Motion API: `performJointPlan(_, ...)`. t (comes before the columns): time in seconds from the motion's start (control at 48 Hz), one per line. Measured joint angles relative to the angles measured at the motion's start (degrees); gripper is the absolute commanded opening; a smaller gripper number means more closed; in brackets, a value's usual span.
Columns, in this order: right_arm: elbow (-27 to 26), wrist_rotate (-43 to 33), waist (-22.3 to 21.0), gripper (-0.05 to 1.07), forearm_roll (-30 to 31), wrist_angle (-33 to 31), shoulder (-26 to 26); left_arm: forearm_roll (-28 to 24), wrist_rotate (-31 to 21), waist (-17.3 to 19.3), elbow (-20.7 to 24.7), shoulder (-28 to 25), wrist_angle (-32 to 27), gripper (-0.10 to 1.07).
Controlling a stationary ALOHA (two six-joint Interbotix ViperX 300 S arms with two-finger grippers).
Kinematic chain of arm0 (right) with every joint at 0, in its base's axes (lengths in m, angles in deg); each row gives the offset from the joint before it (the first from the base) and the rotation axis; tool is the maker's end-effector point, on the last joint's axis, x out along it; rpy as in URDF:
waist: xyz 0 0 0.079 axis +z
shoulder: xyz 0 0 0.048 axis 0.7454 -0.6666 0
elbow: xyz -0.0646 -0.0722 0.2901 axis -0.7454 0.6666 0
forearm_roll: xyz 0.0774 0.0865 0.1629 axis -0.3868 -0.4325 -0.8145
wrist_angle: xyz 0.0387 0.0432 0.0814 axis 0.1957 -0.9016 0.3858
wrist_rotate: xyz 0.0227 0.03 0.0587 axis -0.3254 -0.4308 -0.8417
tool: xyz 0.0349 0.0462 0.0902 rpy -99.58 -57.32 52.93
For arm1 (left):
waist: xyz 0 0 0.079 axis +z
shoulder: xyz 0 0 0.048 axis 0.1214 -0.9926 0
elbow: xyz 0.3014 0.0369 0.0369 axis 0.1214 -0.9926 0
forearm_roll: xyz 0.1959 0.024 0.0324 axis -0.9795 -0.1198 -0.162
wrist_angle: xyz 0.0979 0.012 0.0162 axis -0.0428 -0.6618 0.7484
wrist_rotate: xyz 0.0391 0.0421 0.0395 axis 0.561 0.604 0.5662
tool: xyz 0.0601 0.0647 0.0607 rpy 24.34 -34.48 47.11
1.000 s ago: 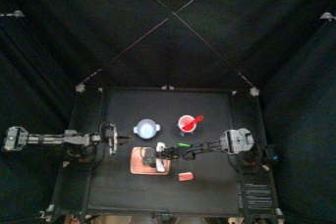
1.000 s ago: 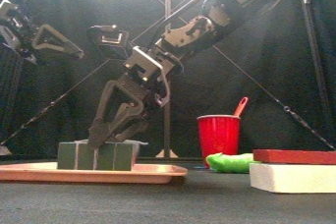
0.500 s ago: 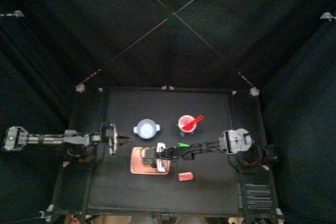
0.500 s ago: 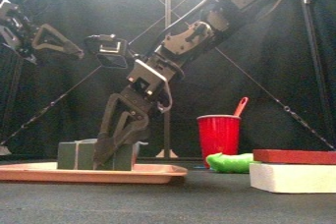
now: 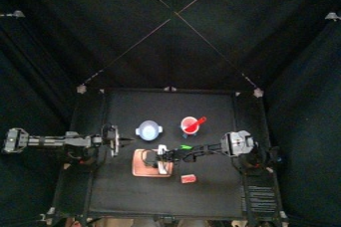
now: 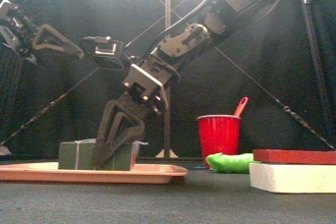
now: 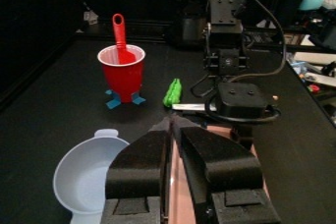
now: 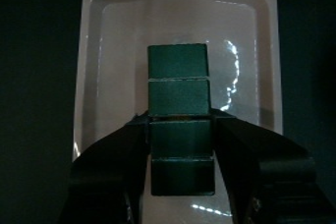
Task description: Grab green sushi roll
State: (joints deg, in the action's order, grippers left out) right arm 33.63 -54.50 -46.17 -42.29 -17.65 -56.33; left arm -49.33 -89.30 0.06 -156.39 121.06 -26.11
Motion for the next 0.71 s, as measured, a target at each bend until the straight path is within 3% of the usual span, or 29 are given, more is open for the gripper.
performJointPlan(0.708, -0.09, 0.00, 0.00, 0.68, -0.70, -0.88, 1.23, 0.00, 0.00, -0.09, 0.00, 0.00, 0.00, 0.55)
